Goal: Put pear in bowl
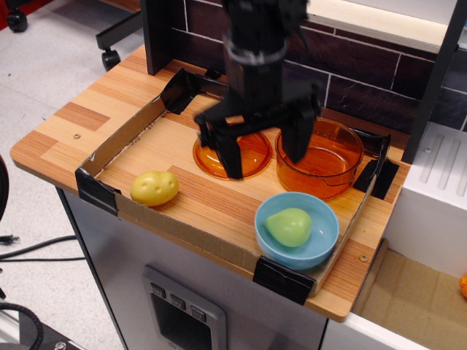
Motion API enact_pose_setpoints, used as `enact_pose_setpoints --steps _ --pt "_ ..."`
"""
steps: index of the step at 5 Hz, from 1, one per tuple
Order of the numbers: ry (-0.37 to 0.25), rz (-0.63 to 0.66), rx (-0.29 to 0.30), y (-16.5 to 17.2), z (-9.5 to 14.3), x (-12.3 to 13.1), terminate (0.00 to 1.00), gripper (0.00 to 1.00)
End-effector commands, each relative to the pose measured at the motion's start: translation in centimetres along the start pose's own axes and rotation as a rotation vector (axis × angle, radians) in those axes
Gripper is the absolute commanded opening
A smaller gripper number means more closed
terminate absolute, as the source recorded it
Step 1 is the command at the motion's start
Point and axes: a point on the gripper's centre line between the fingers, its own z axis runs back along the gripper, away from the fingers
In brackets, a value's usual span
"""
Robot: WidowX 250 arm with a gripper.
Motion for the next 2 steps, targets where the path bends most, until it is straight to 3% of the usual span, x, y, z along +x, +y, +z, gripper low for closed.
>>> enact_pose_setpoints --steps 1,2 --pt "-0.131 -0.035 -0.1 0.91 5.09 1.0 0.0 1.0" --pt "-0.131 -0.035 -0.1 0.91 5.09 1.0 1.0 1.0"
